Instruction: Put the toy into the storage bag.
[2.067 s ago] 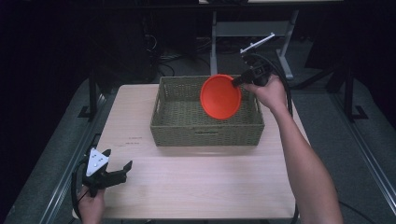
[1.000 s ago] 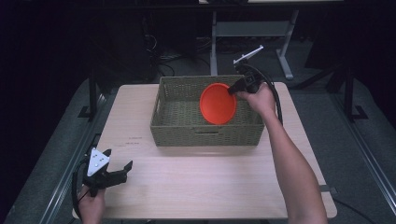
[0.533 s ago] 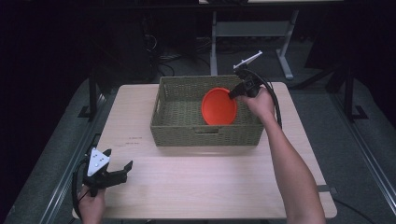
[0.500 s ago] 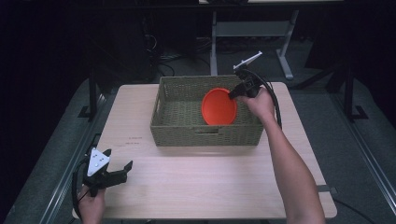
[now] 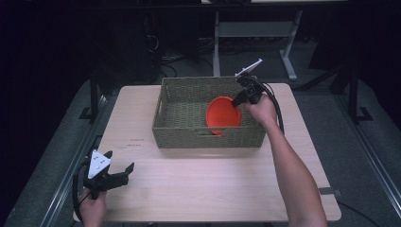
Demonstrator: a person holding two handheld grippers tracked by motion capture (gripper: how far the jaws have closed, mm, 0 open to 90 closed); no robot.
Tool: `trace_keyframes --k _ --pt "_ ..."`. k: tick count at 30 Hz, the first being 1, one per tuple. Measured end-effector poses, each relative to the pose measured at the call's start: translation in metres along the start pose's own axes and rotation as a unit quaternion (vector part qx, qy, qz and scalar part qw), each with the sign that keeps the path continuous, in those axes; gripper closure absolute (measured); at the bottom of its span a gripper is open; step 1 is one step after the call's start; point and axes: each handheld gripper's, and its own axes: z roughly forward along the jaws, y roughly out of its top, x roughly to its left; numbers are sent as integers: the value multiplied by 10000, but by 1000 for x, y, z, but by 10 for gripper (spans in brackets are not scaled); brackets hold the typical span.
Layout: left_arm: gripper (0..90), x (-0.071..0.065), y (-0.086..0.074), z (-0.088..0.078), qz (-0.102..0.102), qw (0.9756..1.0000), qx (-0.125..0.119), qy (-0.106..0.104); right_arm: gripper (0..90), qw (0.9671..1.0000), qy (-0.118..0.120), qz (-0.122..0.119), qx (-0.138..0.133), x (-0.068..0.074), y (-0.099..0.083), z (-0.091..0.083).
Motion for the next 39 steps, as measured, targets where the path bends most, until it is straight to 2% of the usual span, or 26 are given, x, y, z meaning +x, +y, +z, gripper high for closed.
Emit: trace_keyframes --k 4,10,18,21,30,39 --pt "128 0 0 0 32 10000 -2 -3 820 10000 -49 11 86 -2 -2 3" --pt "128 0 0 0 -1 10000 -1 -4 806 9999 25 115 74 -5 -4 3" --pt "128 -1 0 0 36 10000 -3 1 701 9998 -1 150 139 -7 -5 1" --pt "128 0 0 0 23 10000 0 0 689 9997 -43 163 169 -9 -7 -1" --pt "128 -1 0 0 25 10000 -2 -3 636 9998 158 103 61 -8 -11 -15" --pt "128 -2 0 2 63 10000 39 -21 484 9984 527 150 -115 -11 -24 -25"
